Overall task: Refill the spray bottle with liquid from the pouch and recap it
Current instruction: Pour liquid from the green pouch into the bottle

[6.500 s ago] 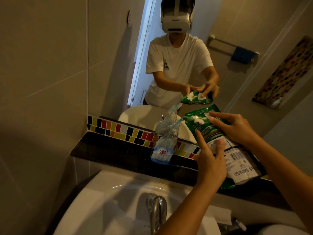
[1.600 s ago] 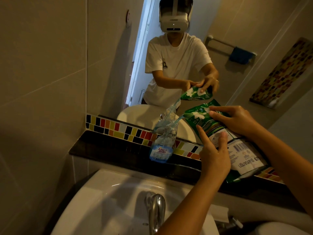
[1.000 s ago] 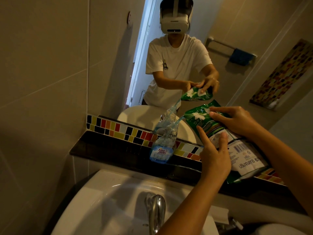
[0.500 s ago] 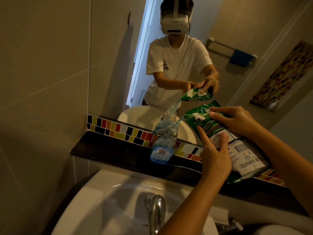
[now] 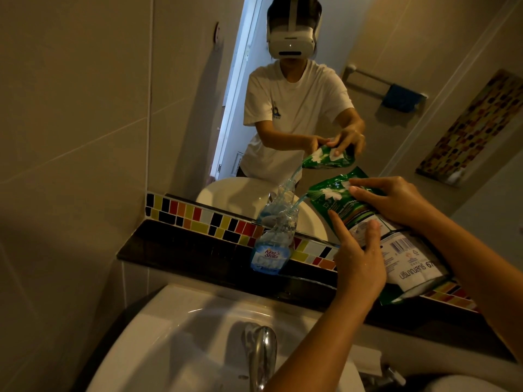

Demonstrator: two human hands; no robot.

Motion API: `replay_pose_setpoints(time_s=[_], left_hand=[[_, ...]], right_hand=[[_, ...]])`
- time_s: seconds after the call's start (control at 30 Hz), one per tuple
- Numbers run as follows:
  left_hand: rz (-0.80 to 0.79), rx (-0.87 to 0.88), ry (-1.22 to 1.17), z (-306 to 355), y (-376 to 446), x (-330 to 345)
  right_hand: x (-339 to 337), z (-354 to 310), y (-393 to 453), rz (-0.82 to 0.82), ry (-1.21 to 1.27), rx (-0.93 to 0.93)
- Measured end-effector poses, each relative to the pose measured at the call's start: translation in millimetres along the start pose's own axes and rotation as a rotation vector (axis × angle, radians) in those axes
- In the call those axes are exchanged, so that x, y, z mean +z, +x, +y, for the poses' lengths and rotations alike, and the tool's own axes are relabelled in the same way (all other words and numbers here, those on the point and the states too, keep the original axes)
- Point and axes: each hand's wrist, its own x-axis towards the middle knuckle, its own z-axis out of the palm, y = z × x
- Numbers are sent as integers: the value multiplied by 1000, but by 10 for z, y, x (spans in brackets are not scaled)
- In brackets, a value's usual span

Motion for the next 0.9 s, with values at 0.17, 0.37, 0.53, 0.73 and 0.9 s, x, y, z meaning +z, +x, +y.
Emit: replay_pose_setpoints(time_s=[0.17, 0.37, 0.53, 0.73, 0.9], left_hand=[[7, -11, 20, 1, -5, 6], [10, 1, 3, 13, -10, 4], [12, -2, -13, -10, 11, 21], [10, -9, -8, 6, 4, 13], [12, -12, -4, -30, 36, 11]], right_hand=[[-6, -21, -3, 2, -7, 1], [-15, -33, -4, 10, -23, 8], [-21, -42, 4, 9, -39, 17], [-12, -27, 20, -1, -48, 22], [-6, -32, 32, -4, -47, 16]])
